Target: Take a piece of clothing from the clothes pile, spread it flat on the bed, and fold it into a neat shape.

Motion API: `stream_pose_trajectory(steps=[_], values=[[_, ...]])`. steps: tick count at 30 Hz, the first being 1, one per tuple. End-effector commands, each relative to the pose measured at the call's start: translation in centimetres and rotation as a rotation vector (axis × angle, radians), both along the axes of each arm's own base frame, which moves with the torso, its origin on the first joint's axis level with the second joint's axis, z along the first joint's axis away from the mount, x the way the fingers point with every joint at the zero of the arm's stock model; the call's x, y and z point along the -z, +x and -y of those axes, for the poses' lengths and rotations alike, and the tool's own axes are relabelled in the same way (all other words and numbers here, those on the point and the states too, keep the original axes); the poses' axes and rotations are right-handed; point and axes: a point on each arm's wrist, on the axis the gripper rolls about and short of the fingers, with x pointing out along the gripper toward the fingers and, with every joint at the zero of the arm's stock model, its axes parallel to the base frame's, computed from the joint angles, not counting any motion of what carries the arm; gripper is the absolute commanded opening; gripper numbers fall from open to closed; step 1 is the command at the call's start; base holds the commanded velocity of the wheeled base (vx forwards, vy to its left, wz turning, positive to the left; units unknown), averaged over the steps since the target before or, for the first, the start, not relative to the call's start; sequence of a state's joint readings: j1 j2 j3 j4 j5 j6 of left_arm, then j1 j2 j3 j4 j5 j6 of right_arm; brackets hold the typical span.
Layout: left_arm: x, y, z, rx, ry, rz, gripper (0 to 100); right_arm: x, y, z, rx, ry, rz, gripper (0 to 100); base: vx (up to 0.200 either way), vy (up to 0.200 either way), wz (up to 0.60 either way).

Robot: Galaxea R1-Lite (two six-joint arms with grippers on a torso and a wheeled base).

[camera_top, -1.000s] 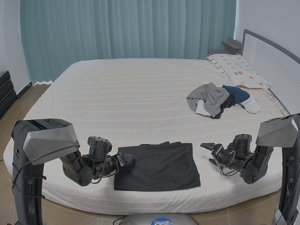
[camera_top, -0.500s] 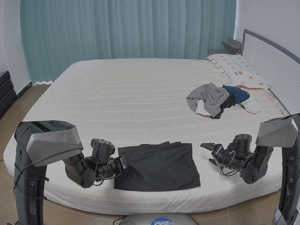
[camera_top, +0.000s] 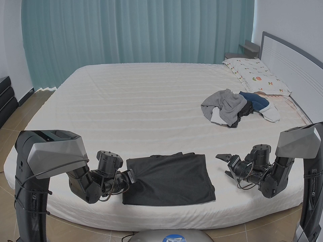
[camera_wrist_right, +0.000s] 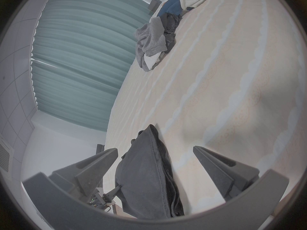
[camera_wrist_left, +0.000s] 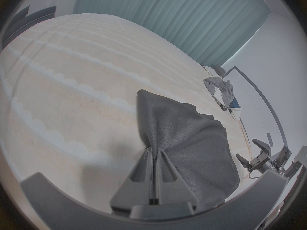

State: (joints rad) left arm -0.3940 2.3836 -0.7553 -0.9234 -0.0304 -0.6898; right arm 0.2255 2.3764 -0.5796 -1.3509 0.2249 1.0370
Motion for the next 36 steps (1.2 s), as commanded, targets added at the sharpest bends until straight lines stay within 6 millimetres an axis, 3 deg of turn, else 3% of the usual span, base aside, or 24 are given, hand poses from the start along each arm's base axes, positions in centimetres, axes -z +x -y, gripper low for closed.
stream_pose_trajectory(steps=[1,21,36], values=[[0.0,0.0,0.0,-0.001,-0.001,0.001,0,0.1,0.0,0.0,-0.002,0.0,-0.002,100,0.0,0.2,0.0],[-0.4,0.3,-0.6,-0.05,-0.013,0.005,0,-0.1,-0.1,-0.2,-0.005,0.001,0.002,100,0.0,0.2,0.0],[-0.3,0.3,-0.8,-0.054,-0.011,-0.001,0,-0.1,-1.3,-2.2,-0.069,-0.002,0.017,100,0.0,0.2,0.0]])
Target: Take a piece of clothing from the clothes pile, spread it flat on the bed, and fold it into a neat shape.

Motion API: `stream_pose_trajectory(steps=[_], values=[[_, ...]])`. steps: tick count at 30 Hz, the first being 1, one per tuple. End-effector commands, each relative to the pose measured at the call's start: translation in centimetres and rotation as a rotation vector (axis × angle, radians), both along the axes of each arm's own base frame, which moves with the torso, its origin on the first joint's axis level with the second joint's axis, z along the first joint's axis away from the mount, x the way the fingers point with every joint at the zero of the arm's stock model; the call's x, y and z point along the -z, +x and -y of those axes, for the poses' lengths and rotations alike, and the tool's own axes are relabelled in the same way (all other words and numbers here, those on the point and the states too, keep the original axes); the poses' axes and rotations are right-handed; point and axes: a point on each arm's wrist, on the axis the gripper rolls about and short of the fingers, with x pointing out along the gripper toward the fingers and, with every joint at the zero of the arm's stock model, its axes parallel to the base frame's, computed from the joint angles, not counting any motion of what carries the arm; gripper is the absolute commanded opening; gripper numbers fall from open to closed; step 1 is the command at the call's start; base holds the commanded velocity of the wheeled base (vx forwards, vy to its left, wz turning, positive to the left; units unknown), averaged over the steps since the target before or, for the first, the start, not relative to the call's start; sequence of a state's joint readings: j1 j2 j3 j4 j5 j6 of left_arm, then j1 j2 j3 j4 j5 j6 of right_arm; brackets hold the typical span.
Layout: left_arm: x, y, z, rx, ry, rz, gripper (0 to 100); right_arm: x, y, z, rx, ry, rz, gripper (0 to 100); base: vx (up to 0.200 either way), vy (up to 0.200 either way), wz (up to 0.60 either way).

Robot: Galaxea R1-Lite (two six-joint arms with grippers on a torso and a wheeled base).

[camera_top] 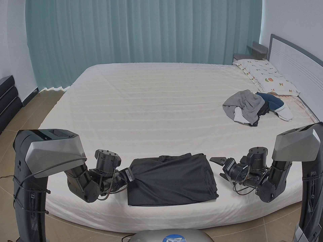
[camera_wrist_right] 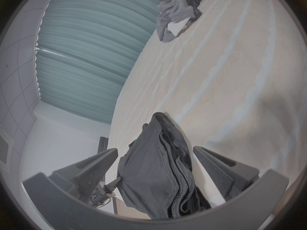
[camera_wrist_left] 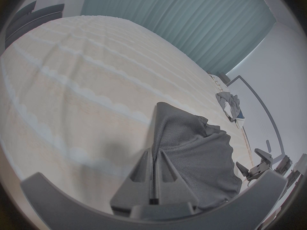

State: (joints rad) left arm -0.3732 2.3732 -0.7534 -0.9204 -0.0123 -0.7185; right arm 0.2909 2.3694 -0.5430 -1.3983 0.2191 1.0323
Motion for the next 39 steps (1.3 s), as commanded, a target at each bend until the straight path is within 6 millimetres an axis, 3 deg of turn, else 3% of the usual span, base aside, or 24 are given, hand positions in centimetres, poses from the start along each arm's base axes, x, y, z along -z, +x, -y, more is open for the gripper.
stream_pose_trajectory(steps=[1,27,39], values=[[0.1,0.0,0.0,-0.001,0.0,-0.002,0,0.1,-0.1,-0.2,-0.007,-0.001,-0.003,100,0.0,0.2,0.0],[0.1,0.0,0.2,-0.009,-0.015,-0.008,0,-0.1,-0.7,-1.6,-0.051,-0.009,0.005,100,0.0,0.2,0.0],[0.2,-0.6,0.5,0.004,-0.012,-0.02,0,0.0,-0.7,-1.6,-0.053,-0.014,0.005,100,0.0,0.0,0.0]])
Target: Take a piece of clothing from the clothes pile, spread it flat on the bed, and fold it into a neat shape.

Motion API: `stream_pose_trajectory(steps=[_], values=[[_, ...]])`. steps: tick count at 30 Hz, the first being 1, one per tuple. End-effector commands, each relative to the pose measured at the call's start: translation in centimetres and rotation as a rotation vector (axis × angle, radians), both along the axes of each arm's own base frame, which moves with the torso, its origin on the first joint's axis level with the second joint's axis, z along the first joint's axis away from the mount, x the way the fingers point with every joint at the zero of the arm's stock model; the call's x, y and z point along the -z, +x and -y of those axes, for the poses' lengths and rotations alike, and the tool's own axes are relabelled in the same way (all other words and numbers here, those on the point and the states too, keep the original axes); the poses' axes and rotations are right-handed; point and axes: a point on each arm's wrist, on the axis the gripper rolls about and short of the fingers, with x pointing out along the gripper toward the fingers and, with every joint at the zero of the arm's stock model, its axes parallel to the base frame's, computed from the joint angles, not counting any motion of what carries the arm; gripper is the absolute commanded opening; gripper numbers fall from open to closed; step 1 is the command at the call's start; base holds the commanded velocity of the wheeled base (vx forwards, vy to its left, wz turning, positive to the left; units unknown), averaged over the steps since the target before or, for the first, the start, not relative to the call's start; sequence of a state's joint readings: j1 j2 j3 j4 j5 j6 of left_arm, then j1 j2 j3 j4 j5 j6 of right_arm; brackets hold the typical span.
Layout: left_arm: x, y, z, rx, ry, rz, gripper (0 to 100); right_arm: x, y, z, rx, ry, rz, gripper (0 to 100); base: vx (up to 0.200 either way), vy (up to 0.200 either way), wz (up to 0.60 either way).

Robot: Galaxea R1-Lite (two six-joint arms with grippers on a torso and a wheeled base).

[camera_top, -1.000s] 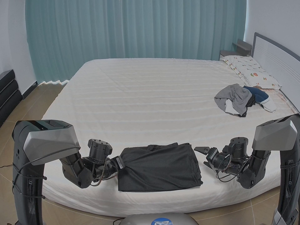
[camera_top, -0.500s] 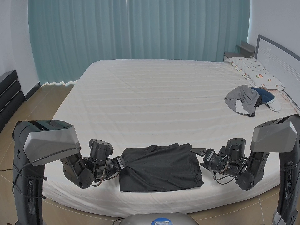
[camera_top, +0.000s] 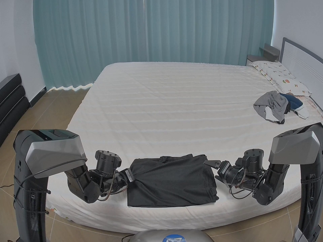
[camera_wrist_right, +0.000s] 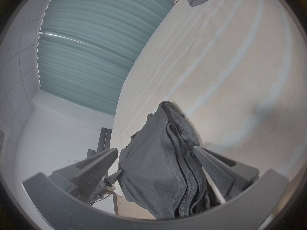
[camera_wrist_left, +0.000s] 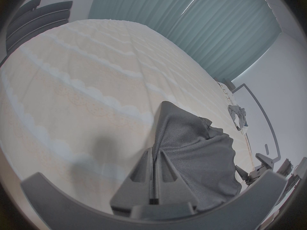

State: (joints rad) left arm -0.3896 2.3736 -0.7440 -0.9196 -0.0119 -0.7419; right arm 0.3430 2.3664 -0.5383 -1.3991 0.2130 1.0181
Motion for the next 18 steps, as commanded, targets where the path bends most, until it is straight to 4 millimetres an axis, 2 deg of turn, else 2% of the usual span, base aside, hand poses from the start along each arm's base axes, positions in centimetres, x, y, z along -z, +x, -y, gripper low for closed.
stream_pose_trajectory(steps=[1,2,10,13,15,18], values=[[0.0,-0.3,0.1,0.006,0.002,-0.004,0,0.1,0.0,0.0,-0.001,0.0,-0.002,100,0.0,0.0,0.0],[0.0,-0.2,0.1,0.006,0.001,-0.003,100,0.1,0.0,0.0,-0.001,0.0,-0.002,100,0.0,0.0,0.0],[-0.6,-0.2,0.3,0.011,-0.009,0.019,100,0.1,-0.1,0.0,-0.001,-0.001,-0.004,100,0.0,0.0,0.0],[-0.9,0.4,0.5,-0.001,-0.032,0.048,100,0.1,-0.1,0.0,-0.001,-0.002,-0.003,100,0.0,0.0,0.0],[-1.7,1.9,0.8,-0.026,-0.076,0.104,100,0.1,-0.1,0.0,-0.001,-0.002,-0.004,100,0.0,0.0,0.0],[-1.1,2.7,1.1,-0.025,-0.081,0.109,100,0.1,0.0,0.0,-0.001,-0.002,-0.003,100,0.0,0.0,0.0]])
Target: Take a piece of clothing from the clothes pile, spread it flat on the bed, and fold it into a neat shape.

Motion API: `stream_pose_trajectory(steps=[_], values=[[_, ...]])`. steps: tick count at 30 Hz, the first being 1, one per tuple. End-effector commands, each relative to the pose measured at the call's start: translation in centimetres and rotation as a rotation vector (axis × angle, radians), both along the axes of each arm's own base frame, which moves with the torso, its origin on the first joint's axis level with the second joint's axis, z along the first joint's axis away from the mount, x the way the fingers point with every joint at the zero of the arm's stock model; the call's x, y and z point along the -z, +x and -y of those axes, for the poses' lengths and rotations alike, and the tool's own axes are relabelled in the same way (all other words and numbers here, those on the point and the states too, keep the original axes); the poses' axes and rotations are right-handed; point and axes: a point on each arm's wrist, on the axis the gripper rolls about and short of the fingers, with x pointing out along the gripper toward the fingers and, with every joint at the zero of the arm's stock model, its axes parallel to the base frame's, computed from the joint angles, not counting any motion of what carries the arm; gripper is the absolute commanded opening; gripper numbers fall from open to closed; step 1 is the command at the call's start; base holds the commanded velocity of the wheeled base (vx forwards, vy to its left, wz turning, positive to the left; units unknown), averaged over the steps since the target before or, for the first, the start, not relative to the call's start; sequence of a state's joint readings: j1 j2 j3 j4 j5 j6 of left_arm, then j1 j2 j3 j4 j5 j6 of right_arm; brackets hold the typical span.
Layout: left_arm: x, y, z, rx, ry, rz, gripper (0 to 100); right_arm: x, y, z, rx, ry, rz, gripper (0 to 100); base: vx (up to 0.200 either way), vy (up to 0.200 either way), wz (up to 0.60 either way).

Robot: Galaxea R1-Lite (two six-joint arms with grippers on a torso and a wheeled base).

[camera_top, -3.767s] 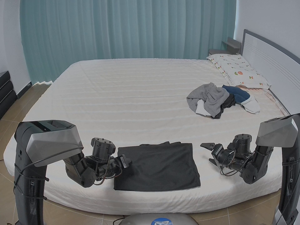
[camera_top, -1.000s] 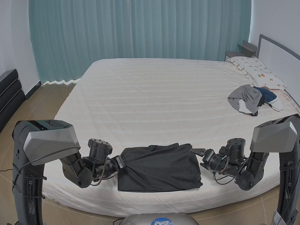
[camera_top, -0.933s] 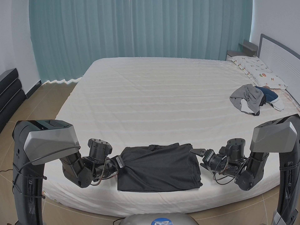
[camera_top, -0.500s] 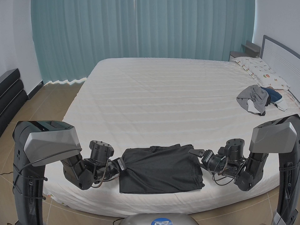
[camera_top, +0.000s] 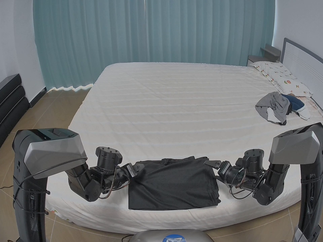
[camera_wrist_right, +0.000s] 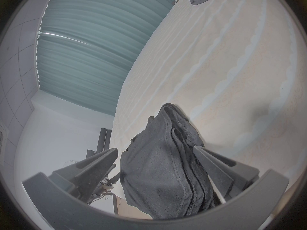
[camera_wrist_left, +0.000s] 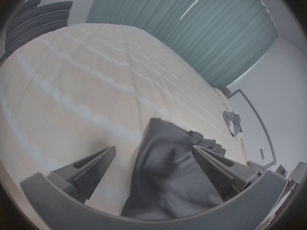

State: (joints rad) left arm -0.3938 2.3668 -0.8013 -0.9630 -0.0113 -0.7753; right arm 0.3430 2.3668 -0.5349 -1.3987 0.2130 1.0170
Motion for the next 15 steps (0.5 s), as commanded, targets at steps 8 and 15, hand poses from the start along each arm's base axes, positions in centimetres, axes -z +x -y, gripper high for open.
stream_pose_trajectory(steps=[8,15], values=[[1.41,1.81,1.03,0.015,0.002,0.021,0,0.04,0.11,-0.01,-0.001,0.001,0.002,100,0.0,0.0,0.0],[1.32,2.16,0.49,-0.04,0.013,0.032,0,0.08,0.05,0.01,-0.001,0.0,-0.001,100,0.0,0.0,0.0]])
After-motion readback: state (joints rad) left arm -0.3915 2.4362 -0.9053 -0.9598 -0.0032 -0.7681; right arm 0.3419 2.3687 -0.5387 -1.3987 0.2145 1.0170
